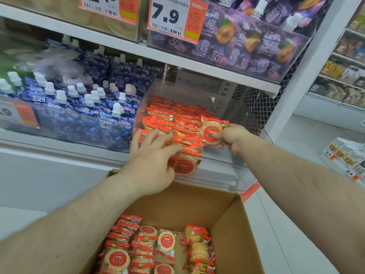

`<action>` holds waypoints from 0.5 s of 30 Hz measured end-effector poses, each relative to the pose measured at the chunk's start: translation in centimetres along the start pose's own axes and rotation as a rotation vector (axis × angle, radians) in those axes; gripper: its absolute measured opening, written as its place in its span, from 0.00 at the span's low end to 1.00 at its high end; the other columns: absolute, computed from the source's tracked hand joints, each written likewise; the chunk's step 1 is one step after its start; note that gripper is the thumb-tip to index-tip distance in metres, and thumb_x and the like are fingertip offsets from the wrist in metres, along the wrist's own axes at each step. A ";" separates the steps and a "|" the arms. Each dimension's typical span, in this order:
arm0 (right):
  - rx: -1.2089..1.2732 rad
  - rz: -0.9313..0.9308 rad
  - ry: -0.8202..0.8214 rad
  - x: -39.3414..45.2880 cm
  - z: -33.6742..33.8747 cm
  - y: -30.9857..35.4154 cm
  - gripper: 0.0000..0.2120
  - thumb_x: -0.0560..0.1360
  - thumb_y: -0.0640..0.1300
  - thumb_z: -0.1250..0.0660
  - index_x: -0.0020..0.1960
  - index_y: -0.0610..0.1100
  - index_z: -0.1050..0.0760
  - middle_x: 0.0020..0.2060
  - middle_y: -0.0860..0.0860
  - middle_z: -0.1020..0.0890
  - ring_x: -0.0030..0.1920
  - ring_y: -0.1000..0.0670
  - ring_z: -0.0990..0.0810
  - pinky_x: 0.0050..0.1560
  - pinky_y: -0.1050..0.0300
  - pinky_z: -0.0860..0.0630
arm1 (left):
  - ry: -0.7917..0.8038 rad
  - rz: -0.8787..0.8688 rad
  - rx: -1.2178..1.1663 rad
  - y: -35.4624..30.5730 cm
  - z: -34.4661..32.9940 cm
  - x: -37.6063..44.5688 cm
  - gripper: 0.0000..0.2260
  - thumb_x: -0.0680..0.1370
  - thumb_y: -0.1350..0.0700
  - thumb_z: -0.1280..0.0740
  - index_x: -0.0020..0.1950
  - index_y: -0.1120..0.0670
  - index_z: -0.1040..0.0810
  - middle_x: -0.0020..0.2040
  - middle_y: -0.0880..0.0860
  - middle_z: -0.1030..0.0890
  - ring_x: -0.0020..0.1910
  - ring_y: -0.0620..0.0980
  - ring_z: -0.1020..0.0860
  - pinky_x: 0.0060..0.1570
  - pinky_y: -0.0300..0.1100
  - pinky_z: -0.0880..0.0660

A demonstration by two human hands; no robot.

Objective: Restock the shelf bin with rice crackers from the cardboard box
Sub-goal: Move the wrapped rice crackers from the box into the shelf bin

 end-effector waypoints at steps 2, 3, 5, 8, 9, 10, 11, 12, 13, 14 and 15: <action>-0.044 0.014 -0.026 1.3 -0.5 -0.2 0.19 0.69 0.32 0.24 0.57 0.40 0.25 0.49 0.43 0.17 0.36 0.50 0.19 0.22 0.65 0.28 | -0.018 0.002 -0.024 0.1 -0.1 0.1 0.25 0.76 0.50 0.36 0.72 0.37 0.35 0.78 0.43 0.44 0.78 0.48 0.56 0.73 0.54 0.68; -0.054 0.014 -0.040 1.9 -0.6 -0.4 0.19 0.68 0.34 0.24 0.57 0.39 0.24 0.48 0.44 0.17 0.37 0.50 0.19 0.26 0.63 0.24 | -0.031 0.002 -0.037 0.1 -0.1 0.1 0.24 0.76 0.51 0.35 0.71 0.37 0.34 0.77 0.42 0.43 0.78 0.47 0.55 0.73 0.53 0.68; -0.106 0.013 -0.092 2.9 -0.6 -0.8 0.20 0.67 0.37 0.22 0.56 0.37 0.25 0.50 0.43 0.17 0.44 0.49 0.18 0.45 0.53 0.18 | -0.055 0.001 -0.054 0.2 -0.2 0.1 0.23 0.76 0.52 0.35 0.70 0.38 0.32 0.76 0.41 0.40 0.78 0.46 0.54 0.73 0.53 0.68; -0.197 0.033 -0.164 3.3 -0.6 -1.3 0.23 0.68 0.44 0.22 0.58 0.35 0.24 0.52 0.42 0.17 0.46 0.47 0.20 0.52 0.50 0.20 | -0.070 0.006 -0.061 0.2 -0.2 0.0 0.22 0.76 0.52 0.36 0.69 0.38 0.32 0.75 0.40 0.38 0.77 0.45 0.53 0.73 0.54 0.67; -0.222 0.042 -0.184 3.3 -0.6 -1.3 0.25 0.68 0.46 0.22 0.59 0.35 0.24 0.52 0.42 0.17 0.47 0.46 0.20 0.51 0.51 0.21 | -0.068 0.006 -0.060 0.2 -0.2 0.0 0.22 0.76 0.52 0.36 0.69 0.38 0.32 0.75 0.40 0.38 0.77 0.45 0.53 0.73 0.54 0.67; -0.251 0.048 -0.202 3.3 -0.6 -1.3 0.26 0.68 0.48 0.22 0.59 0.35 0.24 0.52 0.43 0.18 0.49 0.46 0.19 0.50 0.52 0.21 | -0.065 0.005 -0.059 0.2 -0.3 0.0 0.22 0.76 0.52 0.36 0.69 0.37 0.32 0.75 0.40 0.38 0.77 0.45 0.53 0.73 0.54 0.67; -0.271 0.041 -0.205 3.1 -0.7 -1.3 0.27 0.69 0.49 0.23 0.60 0.35 0.25 0.53 0.44 0.18 0.50 0.45 0.20 0.49 0.52 0.22 | -0.063 0.005 -0.058 0.2 -0.3 0.0 0.22 0.76 0.52 0.36 0.69 0.37 0.32 0.75 0.40 0.38 0.77 0.44 0.53 0.73 0.54 0.68; -0.280 0.040 -0.195 3.1 -0.8 -1.3 0.27 0.69 0.50 0.23 0.61 0.35 0.26 0.52 0.44 0.19 0.50 0.45 0.20 0.47 0.53 0.23 | -0.064 0.004 -0.058 0.2 -0.3 0.0 0.22 0.76 0.52 0.36 0.69 0.37 0.32 0.75 0.39 0.38 0.77 0.44 0.53 0.73 0.54 0.68; -0.286 0.029 -0.170 3.0 -1.1 -1.4 0.28 0.69 0.50 0.23 0.61 0.35 0.26 0.50 0.44 0.19 0.48 0.45 0.21 0.45 0.53 0.25 | -0.065 0.005 -0.058 0.2 -0.3 0.1 0.22 0.76 0.52 0.36 0.68 0.37 0.32 0.75 0.39 0.38 0.77 0.44 0.53 0.73 0.54 0.68; -0.292 0.024 -0.150 3.1 -1.3 -1.5 0.28 0.69 0.50 0.24 0.61 0.35 0.26 0.49 0.44 0.19 0.45 0.46 0.23 0.42 0.53 0.26 | -0.065 0.009 -0.060 0.2 -0.4 0.1 0.22 0.76 0.52 0.36 0.68 0.37 0.31 0.75 0.39 0.38 0.77 0.44 0.52 0.73 0.53 0.68; -0.302 0.021 -0.129 3.0 -1.5 -1.4 0.27 0.70 0.50 0.24 0.61 0.35 0.26 0.49 0.43 0.19 0.43 0.46 0.25 0.41 0.53 0.27 | -0.065 0.012 -0.062 0.2 -0.4 0.1 0.22 0.76 0.52 0.36 0.68 0.37 0.31 0.75 0.39 0.38 0.77 0.44 0.52 0.73 0.53 0.68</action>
Point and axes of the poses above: each hand's wrist, its own x-axis towards the middle knuckle, its own z-axis out of the back of the hand, y = z × x, the point moved 6 cm from there along x, towards the middle knuckle
